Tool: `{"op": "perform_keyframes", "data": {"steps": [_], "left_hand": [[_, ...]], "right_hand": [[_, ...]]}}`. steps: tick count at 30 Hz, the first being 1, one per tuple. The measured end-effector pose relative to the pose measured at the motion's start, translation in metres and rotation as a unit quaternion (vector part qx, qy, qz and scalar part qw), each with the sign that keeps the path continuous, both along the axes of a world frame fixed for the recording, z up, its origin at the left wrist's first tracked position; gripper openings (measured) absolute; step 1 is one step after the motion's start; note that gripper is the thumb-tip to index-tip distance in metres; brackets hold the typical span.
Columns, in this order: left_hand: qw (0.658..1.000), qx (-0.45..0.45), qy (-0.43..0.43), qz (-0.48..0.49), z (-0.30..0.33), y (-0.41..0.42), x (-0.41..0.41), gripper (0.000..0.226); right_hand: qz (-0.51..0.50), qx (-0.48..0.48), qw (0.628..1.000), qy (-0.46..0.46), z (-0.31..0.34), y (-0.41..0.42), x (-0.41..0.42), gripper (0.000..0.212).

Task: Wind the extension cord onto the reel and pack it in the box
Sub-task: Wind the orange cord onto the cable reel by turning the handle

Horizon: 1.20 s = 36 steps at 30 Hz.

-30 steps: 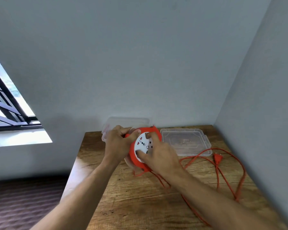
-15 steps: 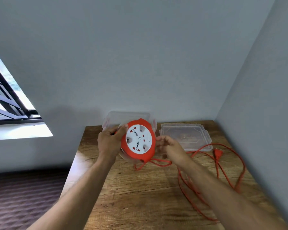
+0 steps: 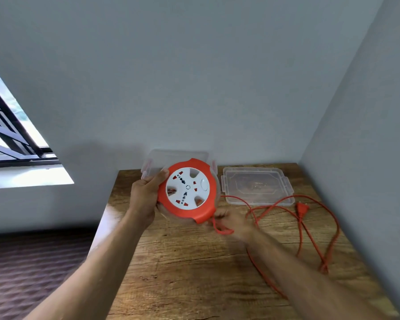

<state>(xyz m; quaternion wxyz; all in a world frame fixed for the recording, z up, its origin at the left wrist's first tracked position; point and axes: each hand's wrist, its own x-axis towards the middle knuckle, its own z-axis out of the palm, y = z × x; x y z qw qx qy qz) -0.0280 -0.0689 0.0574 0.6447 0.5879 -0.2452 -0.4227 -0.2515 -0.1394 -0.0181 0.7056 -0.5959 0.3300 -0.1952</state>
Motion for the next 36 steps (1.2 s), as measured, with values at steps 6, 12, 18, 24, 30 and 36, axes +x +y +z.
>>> {"op": "perform_keyframes", "data": {"steps": [6,12,18,24,30,36], "left_hand": [[0.991,0.053,-0.125,0.023,-0.007,0.012,0.025,0.019],[0.988,0.071,-0.091,0.099,-0.017,0.014,0.029,0.017],[0.988,0.079,-0.134,-0.015,-0.014,0.020,0.016,0.018],[0.976,0.065,-0.195,-0.075,-0.002,0.021,0.014,0.014],[0.967,0.048,-0.230,-0.098,0.004,0.021,0.013,0.011],[0.955,0.037,-0.291,-0.037,0.002,0.016,0.002,0.015]], "right_hand": [[-0.099,-0.180,0.976,0.071,0.014,-0.011,-0.038,0.044],[0.153,-0.246,0.893,0.344,0.023,0.005,-0.040,0.059],[0.091,-0.694,0.674,0.235,0.059,0.020,0.000,0.049],[0.216,-0.732,0.569,0.308,0.078,0.023,0.024,0.047],[0.188,-0.730,0.581,0.307,0.078,0.028,0.034,0.056],[0.145,-0.715,0.589,0.348,0.079,0.028,0.044,0.061]]}}
